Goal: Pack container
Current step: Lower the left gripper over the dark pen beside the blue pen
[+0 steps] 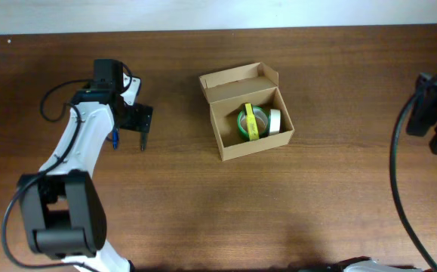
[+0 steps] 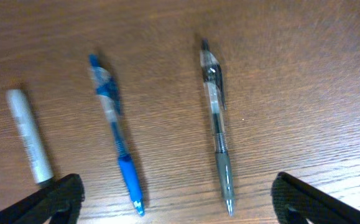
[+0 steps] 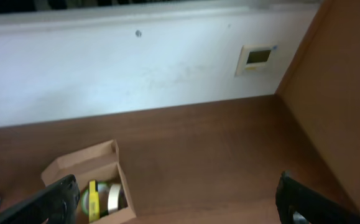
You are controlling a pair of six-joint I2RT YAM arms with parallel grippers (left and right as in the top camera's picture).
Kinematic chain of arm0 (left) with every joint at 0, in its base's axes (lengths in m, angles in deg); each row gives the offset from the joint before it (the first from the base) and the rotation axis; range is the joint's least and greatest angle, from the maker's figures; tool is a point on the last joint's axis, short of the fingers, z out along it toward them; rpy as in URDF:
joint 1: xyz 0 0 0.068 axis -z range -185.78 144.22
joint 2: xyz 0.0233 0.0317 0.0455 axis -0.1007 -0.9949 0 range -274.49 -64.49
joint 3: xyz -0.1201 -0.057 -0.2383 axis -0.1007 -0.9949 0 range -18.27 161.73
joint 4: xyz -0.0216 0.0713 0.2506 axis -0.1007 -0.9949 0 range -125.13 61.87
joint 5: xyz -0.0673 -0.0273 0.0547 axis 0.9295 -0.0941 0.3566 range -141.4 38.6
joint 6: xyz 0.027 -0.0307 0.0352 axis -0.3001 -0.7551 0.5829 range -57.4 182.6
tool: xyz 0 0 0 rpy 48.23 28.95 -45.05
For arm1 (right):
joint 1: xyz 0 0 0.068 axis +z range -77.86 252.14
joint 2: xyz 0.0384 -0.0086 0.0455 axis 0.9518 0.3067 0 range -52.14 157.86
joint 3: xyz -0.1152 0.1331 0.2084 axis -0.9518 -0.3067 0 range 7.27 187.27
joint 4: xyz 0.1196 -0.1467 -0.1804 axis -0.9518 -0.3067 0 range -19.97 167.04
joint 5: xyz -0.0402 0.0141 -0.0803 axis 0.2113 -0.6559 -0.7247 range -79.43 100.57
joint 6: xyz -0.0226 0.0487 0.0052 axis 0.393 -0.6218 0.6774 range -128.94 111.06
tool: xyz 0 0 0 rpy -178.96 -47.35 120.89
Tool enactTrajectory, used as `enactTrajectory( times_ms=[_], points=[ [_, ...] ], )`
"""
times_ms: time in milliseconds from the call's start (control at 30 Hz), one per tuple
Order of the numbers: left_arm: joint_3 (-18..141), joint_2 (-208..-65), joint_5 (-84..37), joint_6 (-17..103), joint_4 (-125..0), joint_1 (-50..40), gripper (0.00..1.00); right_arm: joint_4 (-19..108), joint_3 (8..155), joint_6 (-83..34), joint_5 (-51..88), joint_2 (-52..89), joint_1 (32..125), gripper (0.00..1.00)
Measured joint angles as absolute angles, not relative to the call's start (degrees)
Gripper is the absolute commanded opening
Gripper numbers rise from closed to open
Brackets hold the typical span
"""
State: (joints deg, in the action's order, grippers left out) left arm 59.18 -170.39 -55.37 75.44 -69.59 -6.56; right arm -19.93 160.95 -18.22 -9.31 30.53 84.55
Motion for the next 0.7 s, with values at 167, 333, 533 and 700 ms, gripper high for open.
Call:
enactTrajectory(
  times_ms=[167,333,533,700],
  points=[
    [59.2,-175.3,-54.2,75.7,-68.5,-6.6,0.92,-19.9,159.5,-18.2,-7.6,30.9,84.5,0.99],
    [59.2,-179.1,-53.2,75.7,-67.8,-6.6,0.89,-19.9,159.4,-18.2,-6.8,30.9,84.5,0.99],
    [59.2,-179.5,-51.7,75.7,-67.3,-6.6,0.89,-19.9,159.4,-18.2,-5.8,30.9,84.5,0.99],
    [59.2,-179.5,-51.3,75.7,-67.8,-6.6,0.89,-19.9,159.4,-18.2,-5.3,30.9,84.5,0.99]
  ],
)
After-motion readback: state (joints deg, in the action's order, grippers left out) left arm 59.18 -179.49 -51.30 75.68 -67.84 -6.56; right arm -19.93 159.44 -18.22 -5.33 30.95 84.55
